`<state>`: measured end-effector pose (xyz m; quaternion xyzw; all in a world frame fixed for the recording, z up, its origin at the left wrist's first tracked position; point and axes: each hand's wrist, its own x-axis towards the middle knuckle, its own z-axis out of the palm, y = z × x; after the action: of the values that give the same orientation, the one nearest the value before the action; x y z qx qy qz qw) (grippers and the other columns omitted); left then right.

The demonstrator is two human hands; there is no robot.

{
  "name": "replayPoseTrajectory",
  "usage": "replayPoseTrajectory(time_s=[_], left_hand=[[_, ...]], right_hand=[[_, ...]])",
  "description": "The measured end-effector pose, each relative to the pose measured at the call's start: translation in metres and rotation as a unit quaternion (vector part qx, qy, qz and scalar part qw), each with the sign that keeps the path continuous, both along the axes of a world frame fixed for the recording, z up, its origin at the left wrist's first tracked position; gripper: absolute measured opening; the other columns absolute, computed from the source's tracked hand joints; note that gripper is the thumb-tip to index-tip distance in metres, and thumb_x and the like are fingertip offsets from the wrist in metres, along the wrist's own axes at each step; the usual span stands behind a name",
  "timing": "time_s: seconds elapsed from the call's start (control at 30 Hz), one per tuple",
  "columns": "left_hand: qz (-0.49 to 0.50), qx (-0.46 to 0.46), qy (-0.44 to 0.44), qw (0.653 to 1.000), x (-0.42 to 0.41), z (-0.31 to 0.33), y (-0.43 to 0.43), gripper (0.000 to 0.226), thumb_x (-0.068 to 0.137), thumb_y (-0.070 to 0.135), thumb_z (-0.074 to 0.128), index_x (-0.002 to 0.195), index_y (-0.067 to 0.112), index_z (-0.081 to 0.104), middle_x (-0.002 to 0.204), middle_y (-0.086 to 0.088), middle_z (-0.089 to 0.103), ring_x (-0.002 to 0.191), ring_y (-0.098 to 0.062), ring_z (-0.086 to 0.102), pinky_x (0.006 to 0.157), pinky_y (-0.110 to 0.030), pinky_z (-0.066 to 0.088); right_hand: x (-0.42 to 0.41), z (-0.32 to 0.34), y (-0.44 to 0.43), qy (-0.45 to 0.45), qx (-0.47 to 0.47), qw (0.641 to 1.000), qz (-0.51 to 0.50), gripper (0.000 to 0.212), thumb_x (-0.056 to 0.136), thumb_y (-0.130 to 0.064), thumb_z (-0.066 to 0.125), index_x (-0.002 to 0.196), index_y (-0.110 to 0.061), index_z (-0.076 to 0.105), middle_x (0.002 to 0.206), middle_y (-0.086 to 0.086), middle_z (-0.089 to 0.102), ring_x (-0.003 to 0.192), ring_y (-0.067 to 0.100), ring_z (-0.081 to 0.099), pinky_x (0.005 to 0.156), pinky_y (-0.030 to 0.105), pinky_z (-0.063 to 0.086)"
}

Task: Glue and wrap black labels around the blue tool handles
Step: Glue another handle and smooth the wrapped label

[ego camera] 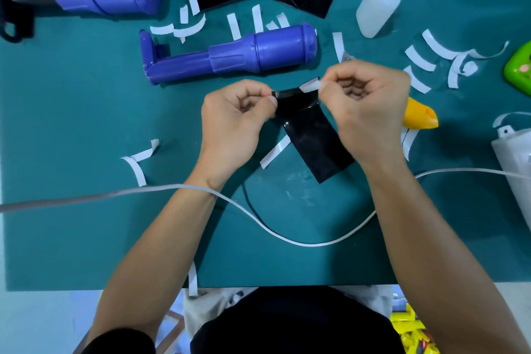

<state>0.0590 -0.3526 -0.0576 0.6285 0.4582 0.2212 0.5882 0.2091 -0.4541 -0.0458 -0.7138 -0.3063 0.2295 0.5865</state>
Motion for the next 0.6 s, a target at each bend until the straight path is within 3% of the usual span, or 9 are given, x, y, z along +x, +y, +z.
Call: replayPoseTrajectory(time_s=[0.17, 0.33, 0.4, 0.5, 0.6], left_hand=[[0.012, 0.009, 0.061, 0.998, -0.003, -0.004, 0.01, 0.02, 0.082, 0.014, 0.069, 0.069, 0.029, 0.07, 0.062, 0.004, 0.071, 0.06, -0.013, 0.069, 0.072, -0.028, 0.056], [-0.014, 0.074, 0.162, 0.984, -0.006, -0.004, 0.015, 0.017, 0.084, 0.023, 0.067, 0.074, 0.037, 0.071, 0.066, 0.011, 0.072, 0.066, -0.021, 0.071, 0.074, -0.036, 0.06], [-0.022, 0.132, 0.207, 0.969, -0.007, -0.002, 0.015, 0.014, 0.086, 0.029, 0.069, 0.075, 0.037, 0.071, 0.068, 0.019, 0.072, 0.069, -0.016, 0.071, 0.079, -0.037, 0.06], [-0.015, 0.241, 0.261, 0.935, -0.008, 0.003, 0.012, 0.01, 0.087, 0.043, 0.071, 0.086, 0.035, 0.078, 0.075, 0.02, 0.074, 0.078, -0.013, 0.073, 0.08, -0.039, 0.057], [0.023, 0.309, 0.236, 0.921, -0.01, 0.002, 0.01, 0.016, 0.088, 0.044, 0.072, 0.091, 0.031, 0.081, 0.079, 0.01, 0.077, 0.078, -0.018, 0.073, 0.079, -0.039, 0.056]], right_hand=[[0.032, 0.009, -0.012, 0.025, 0.052, 0.993, -0.103, 0.025, 0.076, 0.002, 0.062, 0.07, -0.021, 0.07, 0.059, -0.009, 0.059, 0.055, 0.013, 0.048, 0.056, 0.026, 0.037], [0.057, 0.006, -0.024, -0.199, -0.058, 0.948, -0.242, 0.014, 0.087, -0.009, 0.062, 0.079, -0.009, 0.074, 0.061, -0.004, 0.055, 0.057, 0.013, 0.054, 0.054, 0.031, 0.04], [0.065, 0.005, -0.029, -0.254, -0.142, 0.928, -0.231, 0.021, 0.089, -0.015, 0.056, 0.09, -0.012, 0.077, 0.07, 0.002, 0.064, 0.066, 0.021, 0.062, 0.061, 0.037, 0.047], [0.07, 0.007, -0.032, -0.255, -0.243, 0.919, -0.175, 0.043, 0.084, -0.011, 0.047, 0.113, -0.019, 0.078, 0.101, 0.006, 0.077, 0.092, 0.03, 0.069, 0.082, 0.043, 0.054], [0.067, 0.015, -0.03, -0.246, -0.235, 0.924, -0.173, 0.033, 0.087, -0.018, 0.053, 0.106, -0.02, 0.08, 0.094, 0.003, 0.078, 0.087, 0.026, 0.07, 0.08, 0.043, 0.054]])
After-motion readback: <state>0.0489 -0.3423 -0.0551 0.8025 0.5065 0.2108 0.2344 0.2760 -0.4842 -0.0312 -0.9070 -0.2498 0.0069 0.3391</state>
